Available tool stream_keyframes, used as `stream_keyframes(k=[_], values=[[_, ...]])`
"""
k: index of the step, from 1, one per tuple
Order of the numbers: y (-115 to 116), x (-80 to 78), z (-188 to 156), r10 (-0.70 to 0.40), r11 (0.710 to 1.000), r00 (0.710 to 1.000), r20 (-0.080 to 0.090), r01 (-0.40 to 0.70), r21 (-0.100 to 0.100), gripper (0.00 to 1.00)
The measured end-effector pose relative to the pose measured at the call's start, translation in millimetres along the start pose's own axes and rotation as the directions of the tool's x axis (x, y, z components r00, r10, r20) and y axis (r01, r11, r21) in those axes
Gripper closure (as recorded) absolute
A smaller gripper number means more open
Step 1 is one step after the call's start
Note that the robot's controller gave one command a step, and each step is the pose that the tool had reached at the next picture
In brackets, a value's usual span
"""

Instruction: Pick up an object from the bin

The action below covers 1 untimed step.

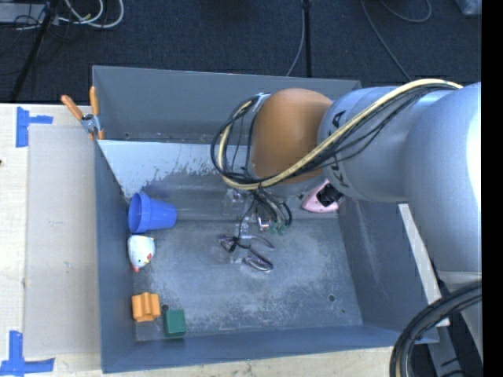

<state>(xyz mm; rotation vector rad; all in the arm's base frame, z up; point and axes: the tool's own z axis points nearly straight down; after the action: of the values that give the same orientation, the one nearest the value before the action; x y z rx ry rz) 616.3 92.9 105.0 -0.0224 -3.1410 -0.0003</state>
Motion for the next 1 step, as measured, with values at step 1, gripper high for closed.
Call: stream_keyframes(k=[1], values=[[-24.1, 16.8, 9.6, -0.083, 0.997, 0.997, -0.009, 0.083, 0.002, 0.00]])
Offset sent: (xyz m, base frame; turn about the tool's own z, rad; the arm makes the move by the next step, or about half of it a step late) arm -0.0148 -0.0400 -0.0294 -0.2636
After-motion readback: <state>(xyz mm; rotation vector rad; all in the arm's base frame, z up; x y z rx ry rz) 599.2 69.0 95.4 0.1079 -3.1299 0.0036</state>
